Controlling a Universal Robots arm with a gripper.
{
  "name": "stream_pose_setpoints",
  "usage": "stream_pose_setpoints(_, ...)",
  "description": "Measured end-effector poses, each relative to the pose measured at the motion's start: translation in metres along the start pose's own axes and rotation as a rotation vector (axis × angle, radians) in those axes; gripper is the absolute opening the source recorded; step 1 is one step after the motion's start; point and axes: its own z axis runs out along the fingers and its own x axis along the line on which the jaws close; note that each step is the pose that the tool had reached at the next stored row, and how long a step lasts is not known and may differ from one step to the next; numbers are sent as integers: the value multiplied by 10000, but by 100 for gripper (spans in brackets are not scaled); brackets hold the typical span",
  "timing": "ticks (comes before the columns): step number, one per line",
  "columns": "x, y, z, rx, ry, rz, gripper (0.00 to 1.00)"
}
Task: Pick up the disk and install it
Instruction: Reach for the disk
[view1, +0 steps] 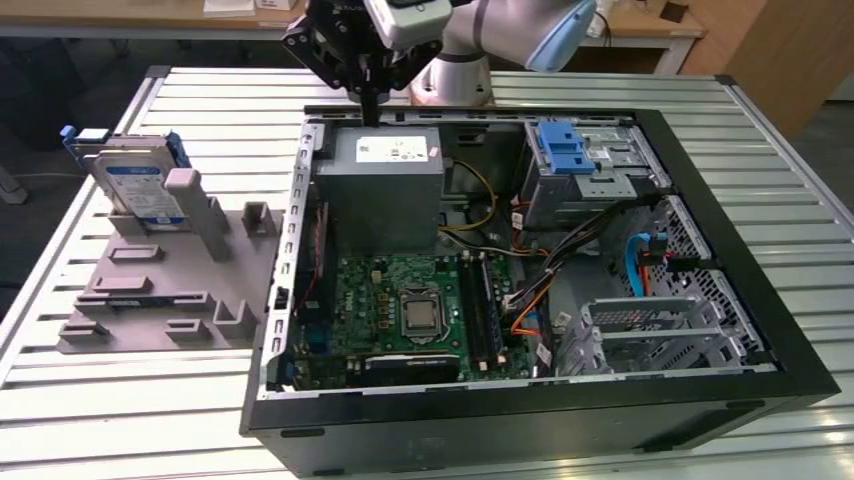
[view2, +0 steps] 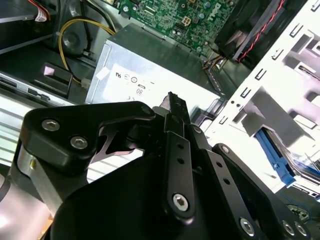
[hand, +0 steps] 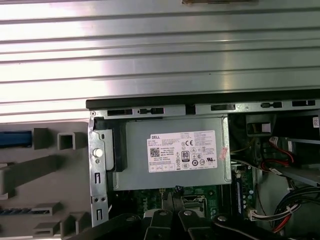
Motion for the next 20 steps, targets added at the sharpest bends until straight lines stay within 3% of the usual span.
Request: stream_pose_setpoints(20,119,2,9,0,0,0,11)
